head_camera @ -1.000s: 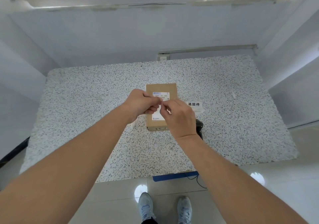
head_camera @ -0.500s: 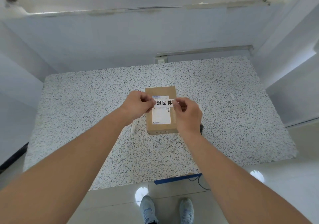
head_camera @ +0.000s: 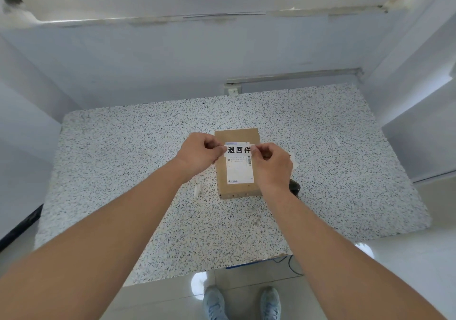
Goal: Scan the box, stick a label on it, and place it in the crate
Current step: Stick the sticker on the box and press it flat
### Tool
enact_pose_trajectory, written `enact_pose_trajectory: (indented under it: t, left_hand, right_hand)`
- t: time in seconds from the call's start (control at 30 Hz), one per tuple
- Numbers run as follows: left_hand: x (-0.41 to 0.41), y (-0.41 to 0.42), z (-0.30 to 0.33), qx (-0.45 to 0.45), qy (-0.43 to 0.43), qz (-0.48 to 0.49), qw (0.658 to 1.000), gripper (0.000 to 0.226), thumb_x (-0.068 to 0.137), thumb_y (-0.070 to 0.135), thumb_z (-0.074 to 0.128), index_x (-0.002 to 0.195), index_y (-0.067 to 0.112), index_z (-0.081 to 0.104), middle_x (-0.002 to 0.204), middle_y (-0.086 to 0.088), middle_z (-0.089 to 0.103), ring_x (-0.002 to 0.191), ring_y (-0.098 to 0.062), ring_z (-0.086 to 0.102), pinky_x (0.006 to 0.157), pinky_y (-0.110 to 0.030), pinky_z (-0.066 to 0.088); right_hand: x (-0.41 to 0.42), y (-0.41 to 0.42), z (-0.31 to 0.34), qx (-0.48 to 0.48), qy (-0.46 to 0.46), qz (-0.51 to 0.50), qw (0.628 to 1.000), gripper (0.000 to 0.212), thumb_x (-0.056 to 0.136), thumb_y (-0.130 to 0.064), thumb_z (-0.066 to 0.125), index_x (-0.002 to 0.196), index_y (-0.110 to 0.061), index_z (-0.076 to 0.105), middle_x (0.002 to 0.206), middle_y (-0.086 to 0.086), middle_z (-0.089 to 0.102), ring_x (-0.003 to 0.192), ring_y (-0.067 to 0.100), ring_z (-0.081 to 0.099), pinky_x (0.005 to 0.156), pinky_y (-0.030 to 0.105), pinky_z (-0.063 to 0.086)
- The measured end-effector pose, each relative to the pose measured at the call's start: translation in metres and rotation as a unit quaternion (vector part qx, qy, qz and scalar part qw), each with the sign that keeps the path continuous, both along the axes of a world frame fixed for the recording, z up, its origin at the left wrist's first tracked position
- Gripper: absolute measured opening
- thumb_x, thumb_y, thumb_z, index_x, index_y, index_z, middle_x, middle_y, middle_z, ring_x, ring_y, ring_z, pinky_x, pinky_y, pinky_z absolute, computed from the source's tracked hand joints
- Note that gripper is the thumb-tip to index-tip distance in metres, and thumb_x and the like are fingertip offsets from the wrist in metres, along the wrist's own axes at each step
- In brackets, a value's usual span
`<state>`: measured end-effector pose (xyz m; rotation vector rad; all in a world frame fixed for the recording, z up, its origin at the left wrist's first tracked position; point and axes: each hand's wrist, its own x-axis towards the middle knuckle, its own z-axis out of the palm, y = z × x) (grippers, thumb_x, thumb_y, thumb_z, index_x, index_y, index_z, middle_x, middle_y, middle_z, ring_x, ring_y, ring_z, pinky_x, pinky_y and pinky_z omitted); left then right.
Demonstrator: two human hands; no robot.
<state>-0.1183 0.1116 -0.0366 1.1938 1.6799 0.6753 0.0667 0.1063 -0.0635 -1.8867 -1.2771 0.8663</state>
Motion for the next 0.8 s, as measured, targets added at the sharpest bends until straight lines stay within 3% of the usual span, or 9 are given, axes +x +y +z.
enact_pose_trajectory:
  t: [0.17,0.43,0.6,0.7,0.8]
  left_hand:
    - [0.006,0.012,-0.012,0.018,0.060,0.001,0.998,0.014,0.095,0.022,0.070,0.085,0.012,0.073,0.077,0.001,0.069,0.070,-0.014,0.061,0.063,-0.027,0.045]
    - [0.013,0.052,-0.044,0.035,0.149,0.012,0.988,0.014,0.098,0.023,0.063,0.086,0.018,0.067,0.076,0.006,0.063,0.066,-0.007,0.056,0.053,-0.021,0.037]
    - [0.016,0.069,-0.064,0.043,0.211,-0.030,0.976,0.014,0.100,0.022,0.058,0.089,0.016,0.063,0.082,0.005,0.063,0.072,-0.014,0.059,0.058,-0.027,0.046]
    - [0.015,0.076,-0.075,0.058,0.233,-0.027,0.970,0.014,0.100,0.022,0.057,0.090,0.015,0.063,0.085,-0.001,0.065,0.077,-0.019,0.060,0.060,-0.030,0.047]
    - [0.015,0.079,-0.085,0.075,0.255,-0.018,0.964,0.012,0.100,0.025,0.057,0.095,0.016,0.063,0.104,-0.007,0.054,0.085,-0.023,0.055,0.072,-0.029,0.042]
  right_hand:
    - [-0.002,0.015,-0.011,-0.020,-0.008,0.005,1.000,0.013,0.098,-0.032,0.071,0.088,-0.024,0.070,0.083,-0.013,0.070,0.085,0.012,0.068,0.086,0.043,0.059]
    - [-0.005,0.066,-0.039,0.015,-0.038,0.040,0.998,0.027,0.097,-0.025,0.073,0.076,-0.035,0.060,0.080,-0.017,0.068,0.079,0.003,0.066,0.081,0.033,0.059]
    - [-0.004,0.085,-0.063,0.013,-0.058,0.070,0.996,0.009,0.098,-0.025,0.073,0.089,-0.028,0.069,0.085,-0.015,0.069,0.080,0.004,0.065,0.077,0.026,0.056]
    - [-0.004,0.092,-0.074,0.014,-0.069,0.087,0.994,0.009,0.098,-0.026,0.072,0.090,-0.029,0.068,0.081,-0.020,0.065,0.077,-0.005,0.059,0.070,0.017,0.044]
    - [-0.006,0.097,-0.079,0.019,-0.094,0.096,0.991,0.008,0.099,-0.027,0.070,0.091,-0.026,0.069,0.080,-0.021,0.061,0.075,-0.008,0.054,0.064,0.010,0.033]
